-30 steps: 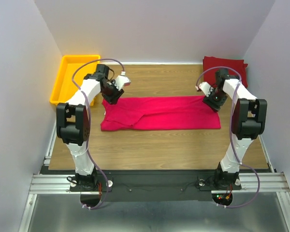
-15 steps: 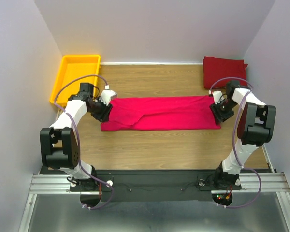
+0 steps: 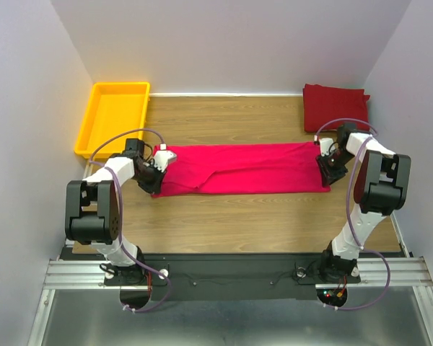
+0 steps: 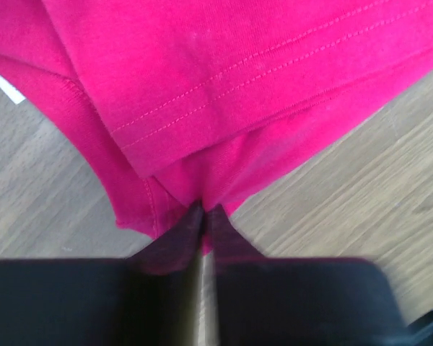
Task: Fold and stack the t-shirts
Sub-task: Fold the tshirt
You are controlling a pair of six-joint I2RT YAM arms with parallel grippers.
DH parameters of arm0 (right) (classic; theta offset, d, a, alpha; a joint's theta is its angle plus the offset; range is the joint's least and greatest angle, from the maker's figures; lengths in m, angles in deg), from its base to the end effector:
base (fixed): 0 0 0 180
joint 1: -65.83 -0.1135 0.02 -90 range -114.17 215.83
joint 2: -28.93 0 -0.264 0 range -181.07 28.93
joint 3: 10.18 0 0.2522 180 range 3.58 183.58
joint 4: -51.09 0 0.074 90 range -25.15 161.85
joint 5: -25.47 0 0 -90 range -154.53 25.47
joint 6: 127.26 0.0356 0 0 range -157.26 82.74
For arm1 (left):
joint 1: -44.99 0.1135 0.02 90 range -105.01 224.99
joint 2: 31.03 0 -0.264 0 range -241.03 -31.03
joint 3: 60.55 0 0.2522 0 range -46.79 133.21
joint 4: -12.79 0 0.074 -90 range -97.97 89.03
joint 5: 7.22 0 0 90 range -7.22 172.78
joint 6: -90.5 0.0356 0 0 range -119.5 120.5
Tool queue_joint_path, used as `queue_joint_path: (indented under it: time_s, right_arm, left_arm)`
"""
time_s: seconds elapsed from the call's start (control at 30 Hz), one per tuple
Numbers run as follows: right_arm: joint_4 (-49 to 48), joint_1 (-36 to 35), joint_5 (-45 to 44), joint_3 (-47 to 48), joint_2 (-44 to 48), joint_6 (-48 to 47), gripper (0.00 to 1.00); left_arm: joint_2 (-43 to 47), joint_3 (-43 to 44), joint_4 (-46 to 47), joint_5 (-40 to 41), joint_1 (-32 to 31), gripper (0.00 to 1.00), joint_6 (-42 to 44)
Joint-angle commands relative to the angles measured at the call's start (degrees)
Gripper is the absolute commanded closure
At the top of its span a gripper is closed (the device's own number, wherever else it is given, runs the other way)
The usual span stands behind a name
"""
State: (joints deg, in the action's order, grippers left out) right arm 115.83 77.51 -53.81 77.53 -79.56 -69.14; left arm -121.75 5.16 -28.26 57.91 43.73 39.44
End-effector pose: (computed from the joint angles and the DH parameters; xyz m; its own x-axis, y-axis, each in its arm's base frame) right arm 0.3422 -0.0640 0.1658 -0.9266 -0.3384 -0.1643 -0.3588 0.9262 0.1162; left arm 0.2946 -0.0215 0.1737 -0.5909 0.5834 -0.5572 0.7225 0.6900 -0.0439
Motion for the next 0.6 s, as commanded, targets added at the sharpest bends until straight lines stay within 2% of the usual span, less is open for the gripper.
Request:
queue_joint_path:
  time_s: [0.0,0.13,0.3,0.33,0.37,0.43,0.47,0.53,0.57]
  right_arm:
    - [-1.15,0.36,-2.8,-4.07,-0.16,-0.02,0.82]
    - [-1.15,0.36,-6.49,-8.11,4.14,-2.3,0.99]
    - [0.34,0.36,-8.79,-11.9,8.02,-6.43,0.99]
    - [2.0,0.36,-7.66,-11.55,8.38,-7.49,0.96]
    - [2.89,0.36,-6.77,-10.85,9.34,-7.67,0.75]
    - [6.12,0.36,-2.32,-6.31,10.48,-7.15,0.58]
    - [7.28,0.36,-0.37,-4.36,11.18,-6.8,0.52]
    - [10.52,0.27,3.93,0.55,12.24,-4.96,0.51]
    - [11.5,0.1,9.18,5.19,12.33,-4.25,0.51]
  left_arm:
    - [1.24,-1.05,-0.91,1.04,0.2,1.0,2.71]
    - [4.49,-2.11,-4.96,2.79,0.2,1.0,5.61]
    - [7.74,-2.11,-10.31,4.65,0.2,1.0,8.34]
    - [8.1,-1.67,-11.02,4.39,0.2,0.87,8.43]
    - [9.41,-1.23,-11.99,3.95,0.2,0.78,8.52]
    - [11.34,0.78,-13.4,1.06,0.2,0.65,8.61]
    - [12.4,1.75,-14.54,-0.09,0.2,0.62,8.44]
    - [14.16,5.16,-15.51,-2.98,0.29,0.61,7.21]
    - [14.43,6.14,-15.51,-3.52,0.29,0.6,6.6]
